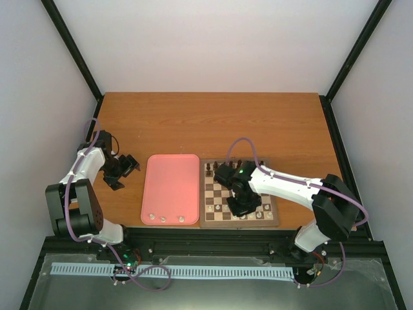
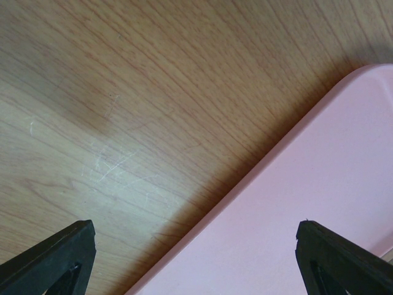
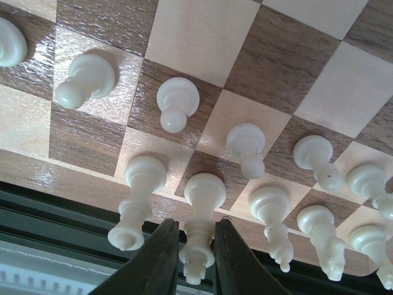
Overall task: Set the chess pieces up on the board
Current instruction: Place the chess piece on the chessboard, then pick up the chess piece from the storage box.
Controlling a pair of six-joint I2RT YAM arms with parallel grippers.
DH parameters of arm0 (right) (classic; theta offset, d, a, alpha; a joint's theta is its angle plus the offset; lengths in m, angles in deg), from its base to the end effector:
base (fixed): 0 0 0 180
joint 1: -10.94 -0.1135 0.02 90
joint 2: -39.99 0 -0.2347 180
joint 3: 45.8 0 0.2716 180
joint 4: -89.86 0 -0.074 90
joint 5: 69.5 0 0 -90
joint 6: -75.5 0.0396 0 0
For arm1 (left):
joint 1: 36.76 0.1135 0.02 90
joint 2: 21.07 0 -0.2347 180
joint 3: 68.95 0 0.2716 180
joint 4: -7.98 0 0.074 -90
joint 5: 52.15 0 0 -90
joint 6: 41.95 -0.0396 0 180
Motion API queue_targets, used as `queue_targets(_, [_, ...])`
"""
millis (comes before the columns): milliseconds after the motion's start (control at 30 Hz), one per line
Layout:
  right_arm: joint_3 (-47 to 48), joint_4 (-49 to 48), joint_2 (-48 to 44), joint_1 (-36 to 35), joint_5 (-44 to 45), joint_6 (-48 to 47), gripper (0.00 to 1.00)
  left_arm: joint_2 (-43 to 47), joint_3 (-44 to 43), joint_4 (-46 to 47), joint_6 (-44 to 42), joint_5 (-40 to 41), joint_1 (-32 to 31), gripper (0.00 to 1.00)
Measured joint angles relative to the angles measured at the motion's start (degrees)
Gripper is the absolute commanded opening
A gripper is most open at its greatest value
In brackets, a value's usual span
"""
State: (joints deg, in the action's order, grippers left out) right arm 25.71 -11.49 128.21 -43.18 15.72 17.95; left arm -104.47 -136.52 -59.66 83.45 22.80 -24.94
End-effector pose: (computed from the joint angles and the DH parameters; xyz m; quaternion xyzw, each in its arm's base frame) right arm 0.1510 0.2144 0.1570 0.1857 -0.9806 0.0017 0.0626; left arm 0.2635 0.0446 0.1610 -0.3896 0.9099 -0.1395 0.0286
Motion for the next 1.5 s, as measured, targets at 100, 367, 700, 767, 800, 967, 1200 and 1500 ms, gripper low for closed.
queue_targets(100, [0.0, 0.0, 0.0, 0.0, 0.0, 0.0, 0.18, 0.0, 0.0, 0.0, 0.0, 0.0, 0.0, 1.00])
queue_targets(367, [0.0, 0.2, -0.4, 0.0, 0.4, 0.0, 0.23, 0.0, 0.0, 0.0, 0.0, 0.0, 0.0, 1.00])
queue_targets(700, [3.1, 3.1, -1.8, 0.0, 2.7, 0.2, 0.30, 0.0, 0.0, 0.0, 0.0, 0.0, 0.0, 1.00])
queue_targets(767, [4.5, 4.0, -1.9, 0.0, 3.1, 0.2, 0.33, 0.0, 0.0, 0.0, 0.0, 0.0, 0.0, 1.00])
queue_targets(800, [5.3, 4.4, -1.9, 0.0, 3.3, 0.2, 0.34, 0.0, 0.0, 0.0, 0.0, 0.0, 0.0, 1.00])
queue_targets(967, [10.8, 6.0, -1.8, 0.0, 4.3, -0.1, 0.38, 0.0, 0.0, 0.0, 0.0, 0.0, 0.0, 1.00])
queue_targets(1200, [23.9, 5.8, 3.2, -0.8, 4.3, -1.9, 0.42, 0.0, 0.0, 0.0, 0.0, 0.0, 0.0, 1.00])
queue_targets(1500, [41.3, 1.7, 19.9, -9.5, 3.9, -7.7, 0.42, 0.0, 0.0, 0.0, 0.0, 0.0, 0.0, 1.00])
